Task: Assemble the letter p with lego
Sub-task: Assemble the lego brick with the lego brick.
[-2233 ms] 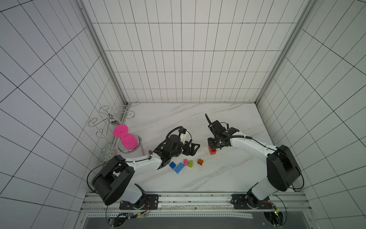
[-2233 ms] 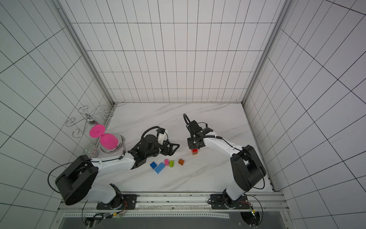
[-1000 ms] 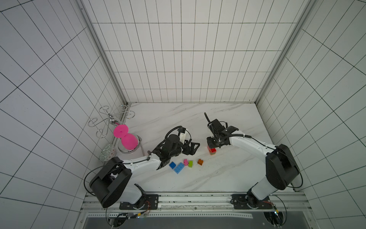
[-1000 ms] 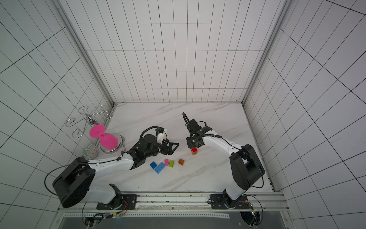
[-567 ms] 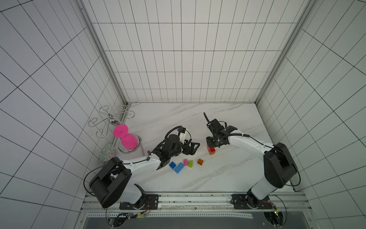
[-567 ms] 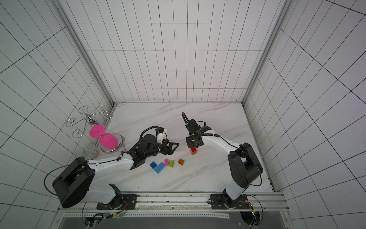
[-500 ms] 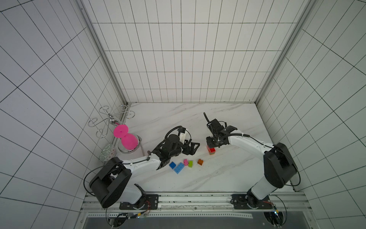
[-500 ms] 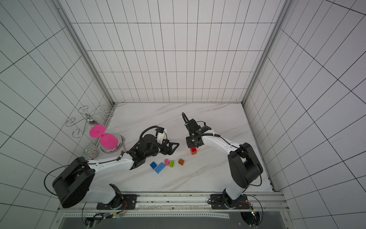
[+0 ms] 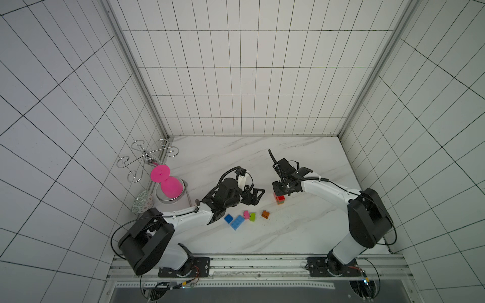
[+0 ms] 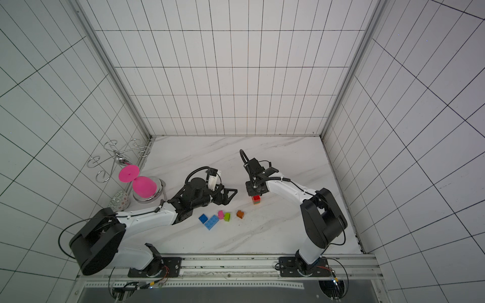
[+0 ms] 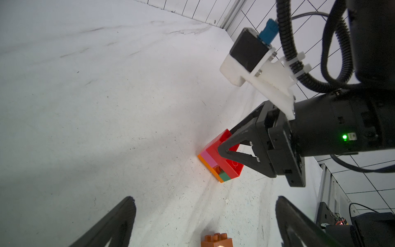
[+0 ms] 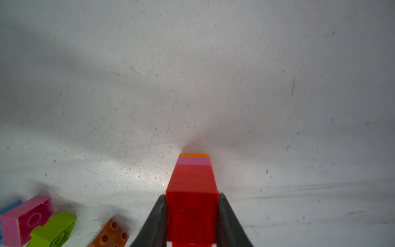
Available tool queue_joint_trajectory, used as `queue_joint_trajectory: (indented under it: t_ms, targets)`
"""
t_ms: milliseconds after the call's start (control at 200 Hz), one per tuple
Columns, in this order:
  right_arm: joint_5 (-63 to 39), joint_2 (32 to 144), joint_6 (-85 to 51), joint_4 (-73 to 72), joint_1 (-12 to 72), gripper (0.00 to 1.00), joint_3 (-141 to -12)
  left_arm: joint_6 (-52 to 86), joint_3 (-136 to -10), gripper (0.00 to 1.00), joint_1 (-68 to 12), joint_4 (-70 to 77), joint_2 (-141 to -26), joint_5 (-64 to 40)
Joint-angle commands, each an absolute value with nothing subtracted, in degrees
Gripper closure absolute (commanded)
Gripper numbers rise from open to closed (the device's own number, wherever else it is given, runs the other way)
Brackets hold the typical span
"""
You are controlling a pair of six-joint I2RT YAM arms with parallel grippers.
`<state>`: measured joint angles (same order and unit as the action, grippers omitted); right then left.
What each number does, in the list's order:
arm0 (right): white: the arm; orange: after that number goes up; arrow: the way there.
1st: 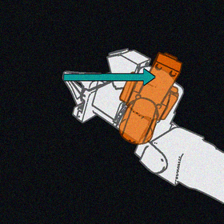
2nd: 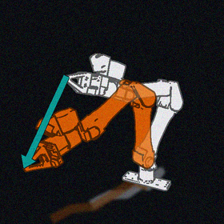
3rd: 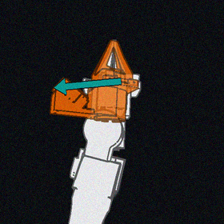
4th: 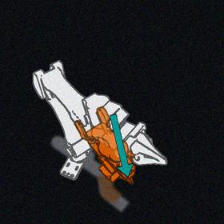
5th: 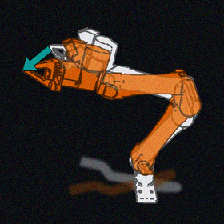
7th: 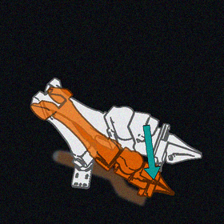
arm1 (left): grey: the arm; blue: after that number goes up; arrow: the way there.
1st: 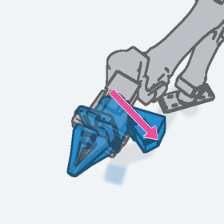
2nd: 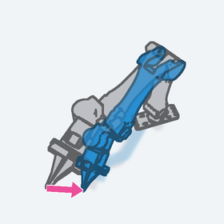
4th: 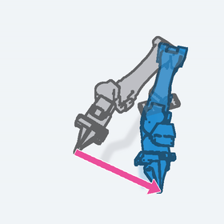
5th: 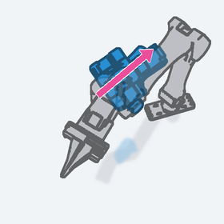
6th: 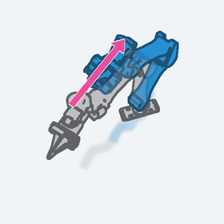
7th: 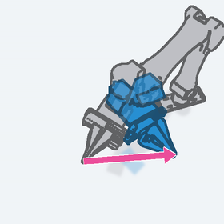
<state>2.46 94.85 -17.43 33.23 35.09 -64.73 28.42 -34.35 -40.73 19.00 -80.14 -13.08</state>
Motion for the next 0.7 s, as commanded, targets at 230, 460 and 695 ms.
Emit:
queue_joint_trajectory:
  t_ms: [230,460,695]
  targets:
    - [1.61,103.14,-18.02,34.78,35.95,1.00,-60.14,27.55,-34.68,0.03,-40.87,18.94,-78.84,-11.83]
    - [1.14,97.84,-17.23,37.62,36.07,0.93,-63.44,27.54,-34.50,0.03,-40.81,18.98,-78.47,-11.60]
    - [0.21,93.44,-16.79,39.42,35.95,0.58,-67.36,27.51,-34.42,0.03,-40.84,19.05,-78.38,-11.17]
